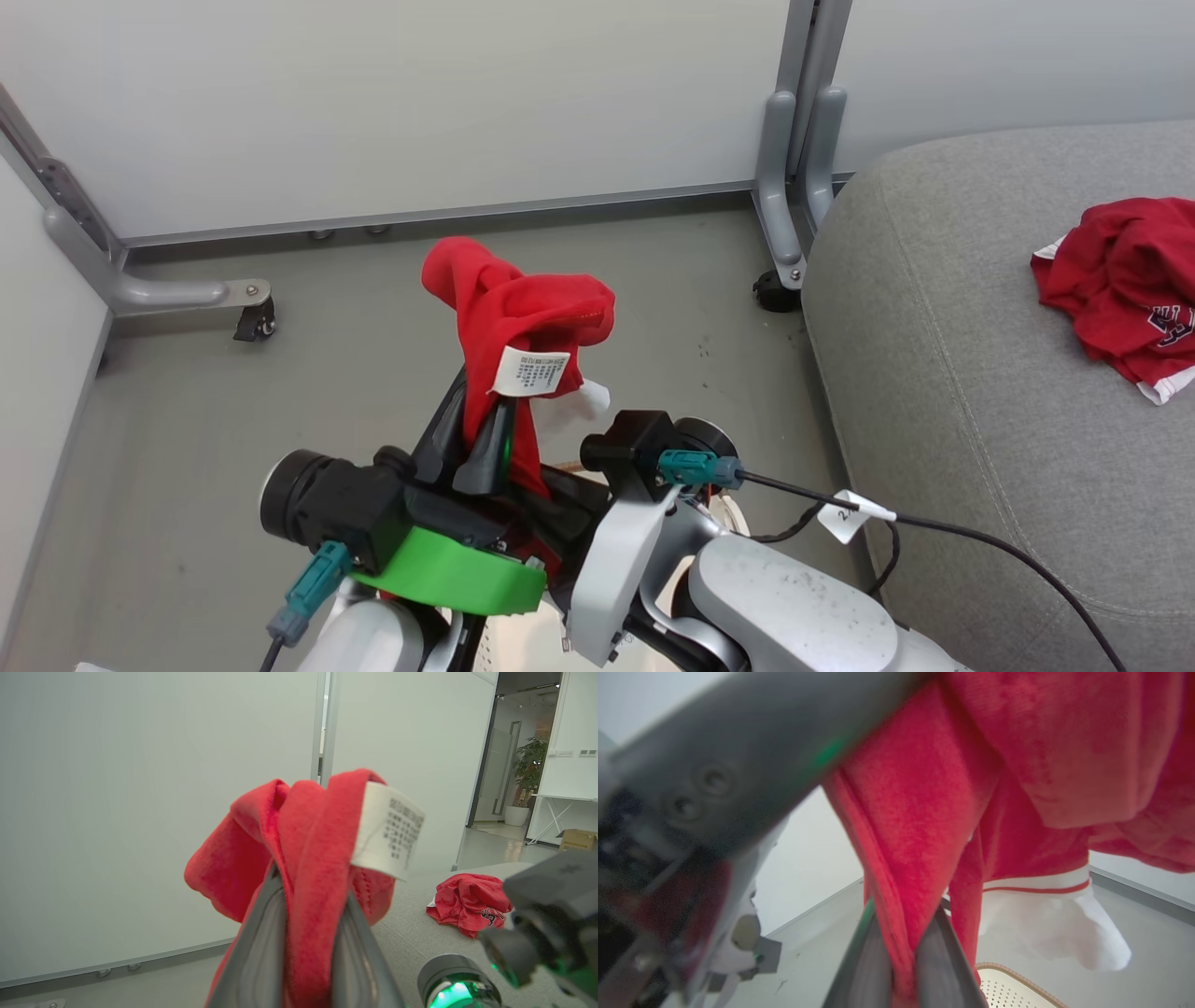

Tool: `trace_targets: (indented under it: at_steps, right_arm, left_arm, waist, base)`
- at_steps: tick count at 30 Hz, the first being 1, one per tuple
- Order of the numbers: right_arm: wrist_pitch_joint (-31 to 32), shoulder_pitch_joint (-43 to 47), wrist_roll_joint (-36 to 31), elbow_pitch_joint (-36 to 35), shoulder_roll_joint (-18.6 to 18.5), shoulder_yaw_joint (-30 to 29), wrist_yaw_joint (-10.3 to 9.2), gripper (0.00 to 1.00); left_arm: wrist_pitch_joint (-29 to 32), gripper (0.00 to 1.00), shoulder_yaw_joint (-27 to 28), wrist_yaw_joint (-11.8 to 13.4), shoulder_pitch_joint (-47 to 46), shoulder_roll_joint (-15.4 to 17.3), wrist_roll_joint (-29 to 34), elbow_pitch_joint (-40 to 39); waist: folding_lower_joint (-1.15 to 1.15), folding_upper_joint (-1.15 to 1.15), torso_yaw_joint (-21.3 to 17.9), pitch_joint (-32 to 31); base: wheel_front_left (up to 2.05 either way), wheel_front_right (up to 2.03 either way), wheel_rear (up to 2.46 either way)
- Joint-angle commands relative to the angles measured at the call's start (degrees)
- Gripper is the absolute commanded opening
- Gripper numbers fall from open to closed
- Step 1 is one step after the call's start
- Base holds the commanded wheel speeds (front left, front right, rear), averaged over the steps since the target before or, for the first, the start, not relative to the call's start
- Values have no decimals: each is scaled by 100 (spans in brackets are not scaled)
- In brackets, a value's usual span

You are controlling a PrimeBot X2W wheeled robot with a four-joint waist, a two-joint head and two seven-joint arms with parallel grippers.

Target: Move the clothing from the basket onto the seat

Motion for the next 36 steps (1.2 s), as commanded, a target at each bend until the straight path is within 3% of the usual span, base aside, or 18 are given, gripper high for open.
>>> trace_targets:
  at_steps: [1, 3, 4, 5, 13, 26, 36]
  right_arm:
    - [-35, -94, 32, 36, -6, 12, 0, 0]
    - [-49, -114, 37, 58, -5, 15, 0, 0]
    - [-59, -121, 36, 68, -5, 14, 0, 0]
    - [-75, -128, 26, 84, -5, 10, 0, 0]
    - [-162, -237, -110, 243, -9, -69, 1, 0]
    - [-271, -229, -238, 480, -119, -242, 0, 0]
    - [-296, -227, -282, 539, -165, -331, 0, 0]
  left_arm:
    - [-13, 0, 4, 11, 7, 23, -8, 7]
    - [3, 0, -1, 11, -2, 31, -19, 16]
    - [0, 20, 2, 23, -10, 34, -9, 11]
    - [17, 100, 2, 34, -4, 42, -3, 13]
    - [277, 100, -63, 13, 304, 398, 43, -135]
    - [1184, 100, -379, -167, 989, 1161, -90, -656]
    - [1446, 100, -492, -207, 1036, 1299, -130, -753]
  waist:
    - [0, 0, 2, -2]
    - [0, 0, 4, -3]
    - [0, 0, 6, -4]
    - [0, 0, 12, -5]
    - [0, 0, 95, 26]
    - [0, 0, 308, 93]
    - [0, 0, 308, 135]
  base:
    - [0, 0, 0]
    - [0, 0, 0]
    - [0, 0, 0]
    - [0, 0, 0]
    - [0, 0, 0]
    - [0, 0, 0]
    - [0, 0, 0]
